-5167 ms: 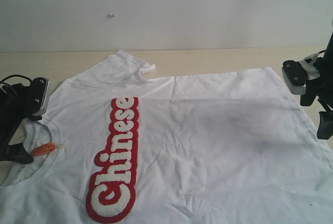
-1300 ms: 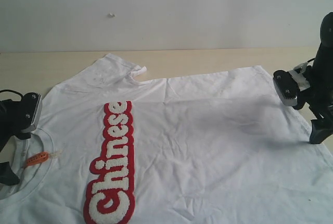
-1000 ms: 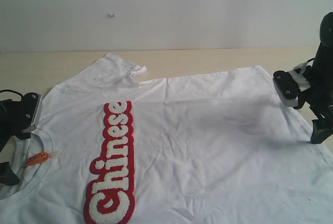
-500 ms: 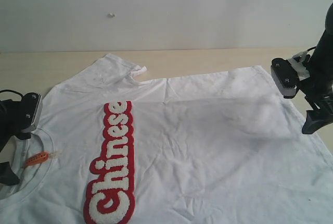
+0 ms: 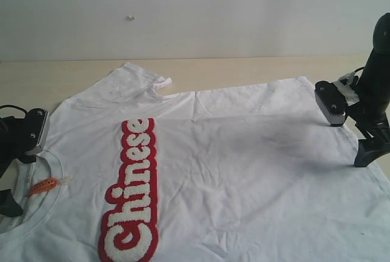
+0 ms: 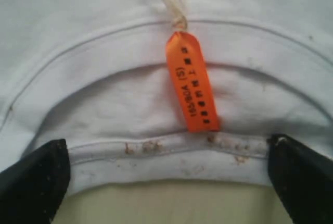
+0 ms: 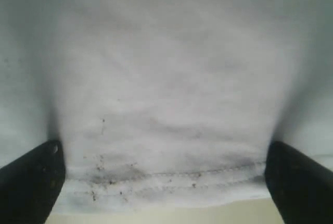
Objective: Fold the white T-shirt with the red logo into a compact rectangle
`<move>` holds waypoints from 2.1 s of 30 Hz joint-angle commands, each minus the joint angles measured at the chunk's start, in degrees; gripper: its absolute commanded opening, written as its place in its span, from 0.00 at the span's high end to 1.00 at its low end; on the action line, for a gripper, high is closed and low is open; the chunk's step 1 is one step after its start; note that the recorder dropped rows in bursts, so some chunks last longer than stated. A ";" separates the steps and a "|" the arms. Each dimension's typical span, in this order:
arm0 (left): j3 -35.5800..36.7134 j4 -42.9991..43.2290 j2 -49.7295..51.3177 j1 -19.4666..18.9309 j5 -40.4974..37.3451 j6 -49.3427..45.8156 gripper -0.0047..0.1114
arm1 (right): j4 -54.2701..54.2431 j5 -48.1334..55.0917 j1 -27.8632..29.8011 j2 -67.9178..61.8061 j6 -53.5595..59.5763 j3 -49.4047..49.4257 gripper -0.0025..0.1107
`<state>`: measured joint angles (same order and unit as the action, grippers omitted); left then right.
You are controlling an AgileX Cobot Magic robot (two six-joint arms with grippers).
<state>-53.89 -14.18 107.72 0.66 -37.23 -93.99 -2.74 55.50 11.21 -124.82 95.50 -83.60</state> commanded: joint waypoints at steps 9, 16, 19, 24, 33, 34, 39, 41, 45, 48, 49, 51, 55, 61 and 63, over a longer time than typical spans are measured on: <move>0.34 0.10 0.96 -0.01 0.71 0.05 0.05 | 2.74 1.51 0.14 -0.56 0.56 0.26 0.05; 0.34 0.10 0.96 -0.01 0.59 0.05 0.05 | 2.74 0.40 0.14 -0.68 -2.67 0.26 0.05; 0.34 0.10 0.96 -0.01 0.49 0.05 0.05 | 2.74 -0.20 0.14 -0.68 -2.67 0.26 0.05; 0.34 0.10 0.96 -0.01 0.49 0.05 0.05 | 1.03 -0.32 0.14 -0.68 -2.67 0.26 0.05; 0.34 0.10 0.96 -0.01 0.60 -0.06 0.05 | 1.00 -3.38 0.14 -0.68 -2.67 0.26 0.05; 0.34 0.10 0.96 -0.01 0.47 0.08 0.05 | 1.00 -3.38 0.14 -0.68 -2.67 0.26 0.05; 0.34 0.21 0.96 -0.01 0.57 -0.02 0.05 | 1.38 -3.39 0.14 -0.68 -2.67 0.26 0.05; 0.34 0.21 0.96 -0.01 0.57 -0.02 0.05 | 1.38 -3.39 0.14 -0.68 -2.67 0.26 0.05; 0.34 0.21 0.96 -0.01 0.57 -0.02 0.05 | 1.38 -3.39 0.14 -0.68 -2.67 0.26 0.06; 0.34 0.21 0.96 -0.01 0.57 -0.02 0.05 | 1.69 -3.24 0.14 -0.68 -2.67 0.26 0.14; 0.34 0.21 0.96 -0.01 0.57 -0.02 0.05 | 1.67 -3.12 0.14 -0.68 -2.67 0.26 0.19; 0.34 0.21 0.96 -0.01 0.57 -0.02 0.05 | 1.80 -2.77 0.14 -0.68 -2.67 0.26 0.31; 0.34 0.21 0.96 -0.01 0.71 -0.02 0.05 | 1.80 -2.16 0.14 -0.68 -3.97 0.26 0.62; 0.34 0.21 0.96 -0.01 0.81 -0.02 0.05 | 1.80 -1.75 0.14 -0.68 -10.68 0.26 0.91; 0.34 0.21 0.96 -0.01 0.81 -0.02 0.05 | 1.80 -1.75 0.14 -0.68 -12.33 0.26 0.96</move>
<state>-53.89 -14.18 107.72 0.66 -37.23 -93.99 -1.75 53.83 11.21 -124.82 85.52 -83.60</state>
